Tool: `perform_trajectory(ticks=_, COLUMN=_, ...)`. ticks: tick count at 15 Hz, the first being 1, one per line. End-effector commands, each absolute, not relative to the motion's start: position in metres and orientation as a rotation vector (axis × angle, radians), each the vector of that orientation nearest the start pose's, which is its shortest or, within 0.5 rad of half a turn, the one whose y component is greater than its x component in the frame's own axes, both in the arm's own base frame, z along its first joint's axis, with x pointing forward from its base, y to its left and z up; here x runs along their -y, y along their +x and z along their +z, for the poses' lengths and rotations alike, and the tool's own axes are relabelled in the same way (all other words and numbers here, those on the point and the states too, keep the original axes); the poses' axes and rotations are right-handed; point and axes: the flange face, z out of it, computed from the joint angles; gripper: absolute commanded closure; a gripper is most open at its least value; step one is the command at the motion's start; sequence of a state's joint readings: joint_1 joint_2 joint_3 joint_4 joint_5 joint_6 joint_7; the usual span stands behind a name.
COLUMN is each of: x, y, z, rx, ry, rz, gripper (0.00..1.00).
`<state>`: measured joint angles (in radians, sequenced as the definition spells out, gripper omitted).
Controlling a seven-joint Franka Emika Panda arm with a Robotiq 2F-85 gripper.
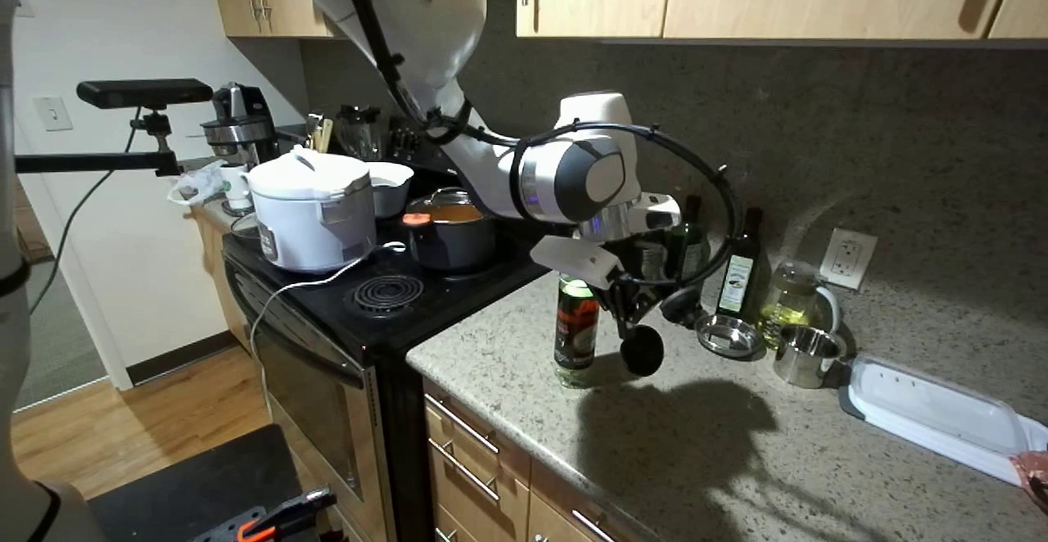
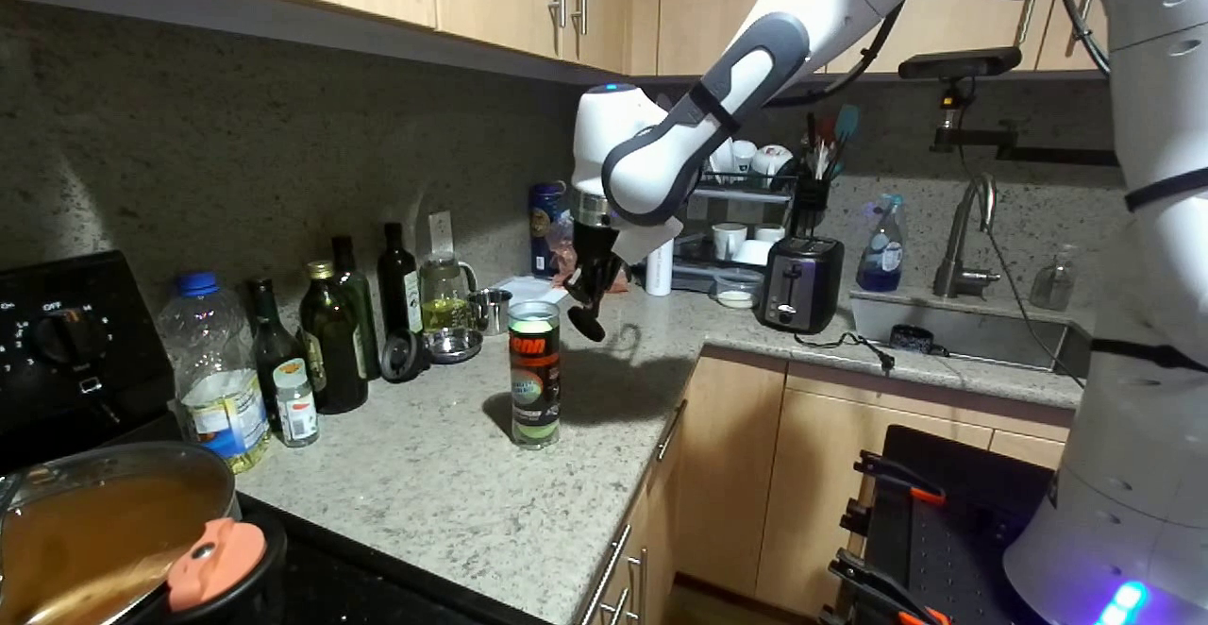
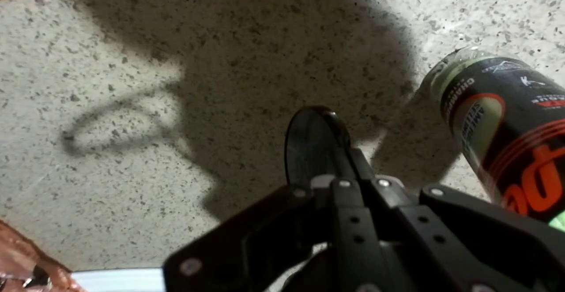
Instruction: Place the lid on the counter
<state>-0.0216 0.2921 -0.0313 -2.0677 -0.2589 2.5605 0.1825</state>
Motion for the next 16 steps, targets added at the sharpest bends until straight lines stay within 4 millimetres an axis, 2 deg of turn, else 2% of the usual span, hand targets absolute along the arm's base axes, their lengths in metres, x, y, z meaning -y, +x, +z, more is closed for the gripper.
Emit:
perform_trajectory(ticks=1, x=0.048, y=0.606, z=0.305, rx=-0.101, ry=-3.183, rz=-0.375, gripper=0.99)
perform_trajectory(ticks=7, x=0.060, y=0.612, z=0.290, rx=-0.115, ry=-3.070, rz=-0.336, gripper=0.99)
perform_trajectory(ticks=12, x=0.056, y=0.617, z=0.266, rx=-0.099, ry=-2.997, rz=-0.276, gripper=0.99)
perform_trajectory(ticks=16, x=0.062, y=0.621, z=0.248, rx=-0.105, ry=-2.977, rz=-0.228, gripper=0.99)
